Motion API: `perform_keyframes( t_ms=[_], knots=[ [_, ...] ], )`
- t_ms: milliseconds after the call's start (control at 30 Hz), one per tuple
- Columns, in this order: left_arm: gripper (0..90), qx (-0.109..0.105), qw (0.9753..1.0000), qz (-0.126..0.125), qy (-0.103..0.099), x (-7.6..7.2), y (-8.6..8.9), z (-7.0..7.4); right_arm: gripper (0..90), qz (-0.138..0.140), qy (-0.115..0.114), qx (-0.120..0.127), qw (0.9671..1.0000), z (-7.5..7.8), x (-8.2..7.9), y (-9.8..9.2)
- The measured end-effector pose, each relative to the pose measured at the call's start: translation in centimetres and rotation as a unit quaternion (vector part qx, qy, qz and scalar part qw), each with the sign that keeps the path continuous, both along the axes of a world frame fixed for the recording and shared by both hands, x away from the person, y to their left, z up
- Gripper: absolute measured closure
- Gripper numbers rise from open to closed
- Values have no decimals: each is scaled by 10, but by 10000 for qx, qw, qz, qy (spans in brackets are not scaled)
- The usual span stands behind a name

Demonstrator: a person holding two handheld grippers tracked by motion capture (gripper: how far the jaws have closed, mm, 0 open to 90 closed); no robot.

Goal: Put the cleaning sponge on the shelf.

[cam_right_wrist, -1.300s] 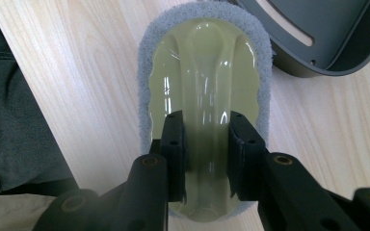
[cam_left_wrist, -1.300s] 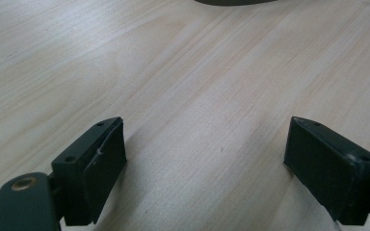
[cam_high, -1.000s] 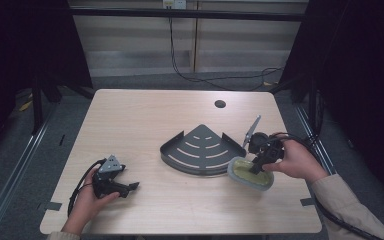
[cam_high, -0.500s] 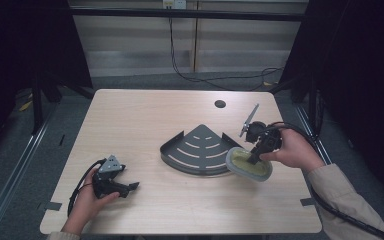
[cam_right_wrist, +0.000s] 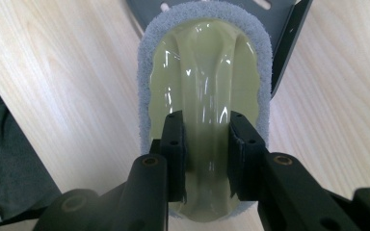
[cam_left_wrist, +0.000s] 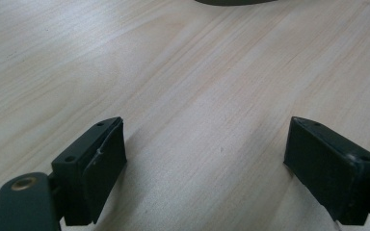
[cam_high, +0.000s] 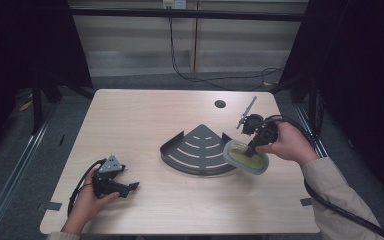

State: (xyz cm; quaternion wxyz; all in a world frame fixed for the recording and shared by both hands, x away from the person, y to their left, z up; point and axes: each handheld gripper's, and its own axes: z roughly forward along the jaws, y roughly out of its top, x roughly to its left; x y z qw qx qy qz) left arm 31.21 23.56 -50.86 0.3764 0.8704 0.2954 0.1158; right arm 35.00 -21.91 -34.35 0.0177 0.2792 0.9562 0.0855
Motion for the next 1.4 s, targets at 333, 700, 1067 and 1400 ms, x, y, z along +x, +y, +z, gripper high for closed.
perform_keyframes(
  t_ms=[333, 700, 1067, 1400],
  knots=[
    [139, 4, 10000, -12, 15, 0, 0, 0, 712, -82, -67, -52, 9999, 5, 9, 8],
    [139, 11, 10000, -20, 14, 0, 0, 0, 712, -191, -75, -106, 9997, 7, 20, 16],
    [139, 5, 10000, -17, 15, 0, 0, 0, 712, -241, -94, -103, 9996, 6, 29, 23],
    [138, 2, 10000, -15, 15, 0, 0, 0, 712, -373, -116, -57, 9992, 1, 39, 26]
  ],
)
